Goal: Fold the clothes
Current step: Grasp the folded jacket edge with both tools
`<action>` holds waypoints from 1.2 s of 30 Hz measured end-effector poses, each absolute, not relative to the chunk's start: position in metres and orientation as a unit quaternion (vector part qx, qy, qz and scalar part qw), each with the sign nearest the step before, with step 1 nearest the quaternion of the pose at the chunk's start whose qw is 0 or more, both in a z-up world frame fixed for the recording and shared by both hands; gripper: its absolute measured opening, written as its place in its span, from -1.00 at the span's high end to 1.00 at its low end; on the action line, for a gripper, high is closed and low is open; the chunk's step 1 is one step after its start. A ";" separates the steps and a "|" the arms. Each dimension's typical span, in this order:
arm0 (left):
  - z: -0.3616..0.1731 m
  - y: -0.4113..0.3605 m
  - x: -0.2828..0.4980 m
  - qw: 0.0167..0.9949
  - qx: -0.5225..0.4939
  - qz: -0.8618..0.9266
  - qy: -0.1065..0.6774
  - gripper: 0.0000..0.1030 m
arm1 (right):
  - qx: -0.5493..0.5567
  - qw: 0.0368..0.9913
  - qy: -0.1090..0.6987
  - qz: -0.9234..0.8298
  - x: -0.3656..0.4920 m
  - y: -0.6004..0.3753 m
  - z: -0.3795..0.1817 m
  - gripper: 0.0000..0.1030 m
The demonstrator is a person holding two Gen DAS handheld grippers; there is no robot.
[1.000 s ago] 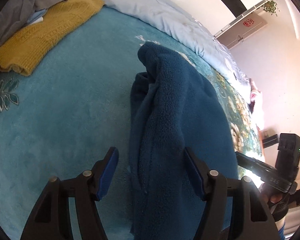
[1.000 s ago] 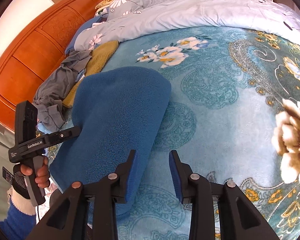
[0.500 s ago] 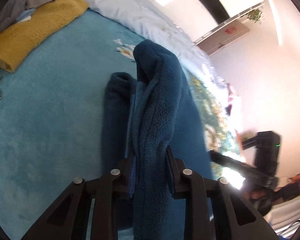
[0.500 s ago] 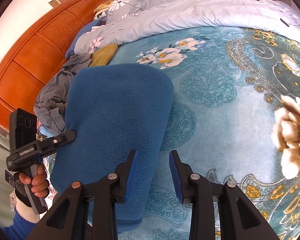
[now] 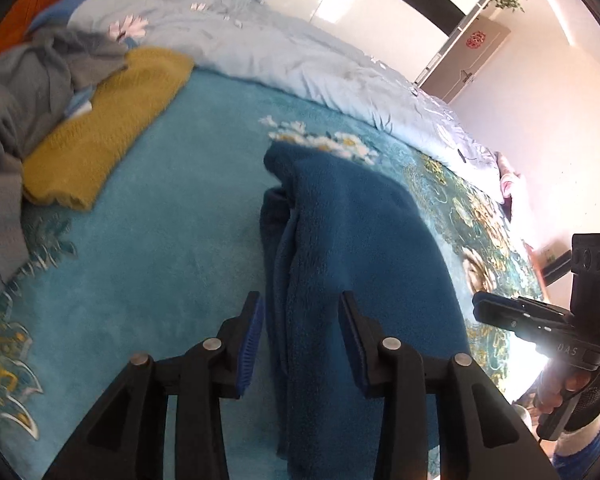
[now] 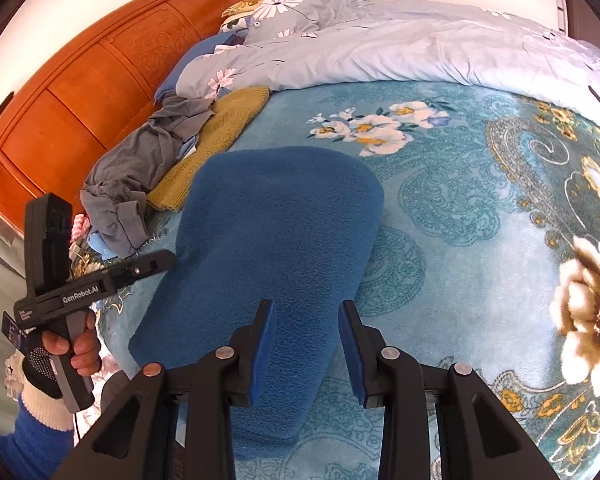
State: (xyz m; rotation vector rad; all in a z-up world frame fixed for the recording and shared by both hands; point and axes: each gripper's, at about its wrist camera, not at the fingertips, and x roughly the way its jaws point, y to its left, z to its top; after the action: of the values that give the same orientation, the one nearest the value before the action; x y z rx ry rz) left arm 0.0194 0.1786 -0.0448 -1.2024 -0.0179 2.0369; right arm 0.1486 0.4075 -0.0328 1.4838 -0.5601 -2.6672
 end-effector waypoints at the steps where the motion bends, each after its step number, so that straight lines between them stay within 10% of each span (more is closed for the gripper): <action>1: -0.033 0.181 0.019 0.383 -0.453 0.805 0.005 0.22 | 0.479 0.021 -0.173 -0.860 0.147 0.403 -0.030 0.31; 25: -0.078 0.218 -0.008 0.395 -0.487 0.778 0.031 0.21 | 0.492 0.025 -0.135 -0.860 0.152 0.371 -0.049 0.34; 28: -0.073 0.207 -0.008 0.388 -0.486 0.783 0.016 -0.02 | 0.479 0.019 -0.151 -0.864 0.159 0.374 -0.044 0.32; 32: -0.076 0.191 -0.010 0.373 -0.486 0.790 -0.002 -0.44 | 0.448 -0.013 -0.215 -0.868 0.179 0.389 -0.047 -0.35; 36: -0.093 0.188 -0.018 0.387 -0.524 0.758 -0.030 -0.57 | 0.443 -0.006 -0.302 -0.844 0.192 0.400 -0.064 -0.57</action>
State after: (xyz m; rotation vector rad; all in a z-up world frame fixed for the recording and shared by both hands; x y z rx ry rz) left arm -0.0175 0.1879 -0.0928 -1.3328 -0.0763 1.9291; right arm 0.1920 0.4003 -0.0641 1.3973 -0.9518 -2.6616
